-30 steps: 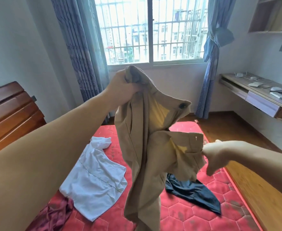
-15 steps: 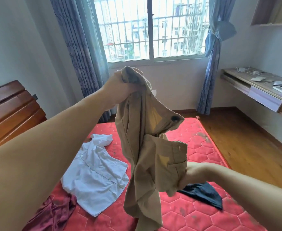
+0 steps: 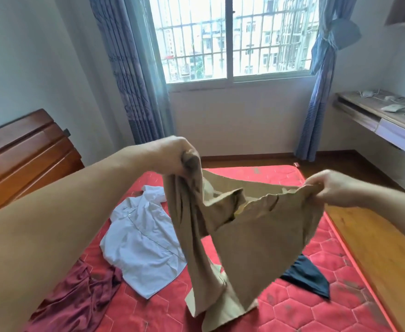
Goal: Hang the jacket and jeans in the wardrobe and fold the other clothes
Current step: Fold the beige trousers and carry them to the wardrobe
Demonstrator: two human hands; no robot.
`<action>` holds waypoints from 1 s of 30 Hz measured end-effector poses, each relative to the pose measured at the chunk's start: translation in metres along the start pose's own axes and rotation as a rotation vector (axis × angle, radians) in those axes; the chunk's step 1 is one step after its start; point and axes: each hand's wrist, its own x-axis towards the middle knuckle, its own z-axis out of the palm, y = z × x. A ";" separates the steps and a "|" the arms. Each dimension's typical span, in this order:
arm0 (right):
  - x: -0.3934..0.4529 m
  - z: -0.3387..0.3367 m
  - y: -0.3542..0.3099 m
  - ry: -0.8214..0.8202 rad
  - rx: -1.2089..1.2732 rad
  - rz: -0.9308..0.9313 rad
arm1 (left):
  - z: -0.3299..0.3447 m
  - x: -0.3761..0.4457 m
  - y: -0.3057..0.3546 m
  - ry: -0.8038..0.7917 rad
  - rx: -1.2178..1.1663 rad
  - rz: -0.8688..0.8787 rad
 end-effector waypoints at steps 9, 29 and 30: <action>-0.014 -0.053 -0.014 0.353 -0.022 0.000 | 0.025 0.010 -0.003 0.027 0.352 -0.059; -0.046 -0.060 -0.084 0.061 1.060 0.316 | 0.030 0.032 0.035 0.161 -1.097 -0.615; -0.048 -0.057 -0.092 0.049 1.077 0.290 | 0.030 0.035 0.041 0.175 -1.114 -0.605</action>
